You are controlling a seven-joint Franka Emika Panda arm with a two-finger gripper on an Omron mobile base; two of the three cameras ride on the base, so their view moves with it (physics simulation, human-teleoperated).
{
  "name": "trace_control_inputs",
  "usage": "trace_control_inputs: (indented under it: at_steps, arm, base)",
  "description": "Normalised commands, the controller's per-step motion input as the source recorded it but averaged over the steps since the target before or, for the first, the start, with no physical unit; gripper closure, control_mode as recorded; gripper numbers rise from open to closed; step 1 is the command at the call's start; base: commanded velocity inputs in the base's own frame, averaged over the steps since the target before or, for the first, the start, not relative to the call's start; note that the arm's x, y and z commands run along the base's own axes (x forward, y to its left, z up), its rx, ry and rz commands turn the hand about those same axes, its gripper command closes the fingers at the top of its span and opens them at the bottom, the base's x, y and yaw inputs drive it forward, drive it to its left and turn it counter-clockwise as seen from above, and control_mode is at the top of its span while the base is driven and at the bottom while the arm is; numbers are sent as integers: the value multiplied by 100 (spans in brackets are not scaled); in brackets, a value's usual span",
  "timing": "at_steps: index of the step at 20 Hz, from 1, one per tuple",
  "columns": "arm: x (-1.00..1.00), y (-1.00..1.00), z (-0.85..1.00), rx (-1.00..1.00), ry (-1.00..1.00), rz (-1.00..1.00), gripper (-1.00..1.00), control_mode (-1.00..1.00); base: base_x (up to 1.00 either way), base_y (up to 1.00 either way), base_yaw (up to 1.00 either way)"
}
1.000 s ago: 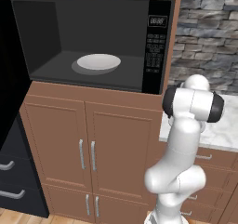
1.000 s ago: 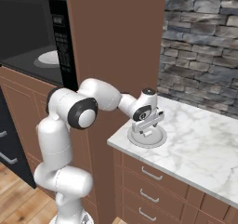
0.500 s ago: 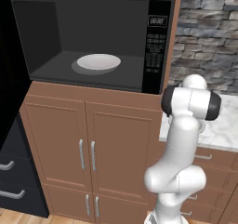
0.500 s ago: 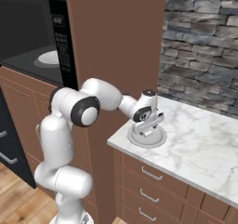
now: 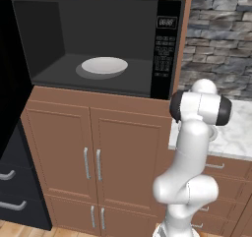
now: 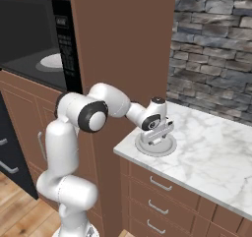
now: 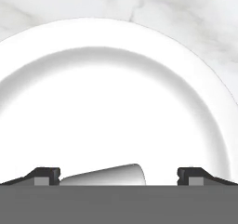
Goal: Pick the marshmallow from the counter and place it in the microwave. Then turn on the microwave.
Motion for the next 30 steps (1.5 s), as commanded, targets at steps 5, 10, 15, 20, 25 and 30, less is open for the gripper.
trace_control_inputs:
  at_steps: [5, 10, 15, 20, 25, 30]
  arm:
    - [8, 0, -9, 0, 4, 0, -100, -100]
    - [3, 0, -11, 0, 8, 0, 100, -100]
    - [5, 0, -6, 0, 11, 0, 100, -100]
    - [0, -1, 2, 0, 4, 0, 100, -100]
    - [-11, -12, 18, 0, 0, 0, 100, -100]
    - [-19, -3, 29, 0, 0, 0, 100, -100]
  base:
    - [0, 0, 0]
    - [0, 0, 0]
    - [0, 0, 0]
    - [0, 0, 0]
    - [0, 0, 0]
    - [0, 0, 0]
